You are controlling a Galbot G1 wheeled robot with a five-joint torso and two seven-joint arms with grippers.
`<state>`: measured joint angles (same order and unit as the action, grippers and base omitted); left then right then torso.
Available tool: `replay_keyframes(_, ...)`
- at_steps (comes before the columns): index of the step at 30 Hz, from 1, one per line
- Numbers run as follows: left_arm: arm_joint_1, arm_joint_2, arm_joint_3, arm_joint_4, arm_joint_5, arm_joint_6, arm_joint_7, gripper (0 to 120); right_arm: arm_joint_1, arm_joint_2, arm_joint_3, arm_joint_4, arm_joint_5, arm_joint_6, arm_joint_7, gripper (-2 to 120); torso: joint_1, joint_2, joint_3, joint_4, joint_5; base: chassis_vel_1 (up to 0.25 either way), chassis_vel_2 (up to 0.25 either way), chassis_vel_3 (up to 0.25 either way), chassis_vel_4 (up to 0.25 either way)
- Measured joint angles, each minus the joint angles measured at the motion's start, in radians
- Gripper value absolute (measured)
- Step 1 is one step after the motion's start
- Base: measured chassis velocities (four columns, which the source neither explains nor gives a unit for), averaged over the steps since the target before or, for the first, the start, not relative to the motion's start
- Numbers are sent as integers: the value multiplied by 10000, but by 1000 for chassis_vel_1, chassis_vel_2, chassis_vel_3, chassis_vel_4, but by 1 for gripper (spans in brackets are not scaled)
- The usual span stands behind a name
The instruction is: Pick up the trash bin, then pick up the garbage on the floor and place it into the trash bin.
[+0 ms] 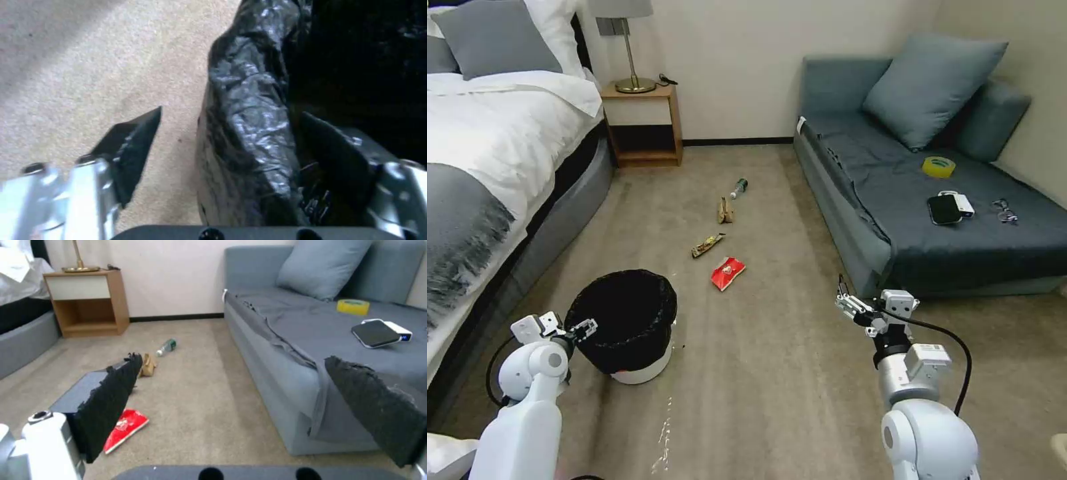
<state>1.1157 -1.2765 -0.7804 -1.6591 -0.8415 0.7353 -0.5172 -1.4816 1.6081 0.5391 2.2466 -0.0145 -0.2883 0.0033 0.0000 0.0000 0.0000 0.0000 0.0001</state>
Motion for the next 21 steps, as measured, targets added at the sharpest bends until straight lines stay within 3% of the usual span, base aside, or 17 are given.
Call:
replay_keyframes(3,-71,-60,14,119,-67,-47,-43,65,35,0,10,-30,4,7,0,100,0,0,-1,1,5,0,0,0,0)
replay_keyframes(12,-107,-151,18,196,-166,-63,-112,36,51,0,51,-43,84,79,28,100,0,1,-2,2,7,0,0,0,0)
replay_keyframes(15,-82,-188,-20,186,-251,-62,-123,21,47,0,52,-93,113,374,46,100,0,1,-2,1,5,0,0,0,0)
replay_keyframes(21,-1,-252,-109,50,-356,-42,-149,4,37,0,83,-247,283,1160,-81,100,0,1,-1,-2,-2,0,0,0,0)
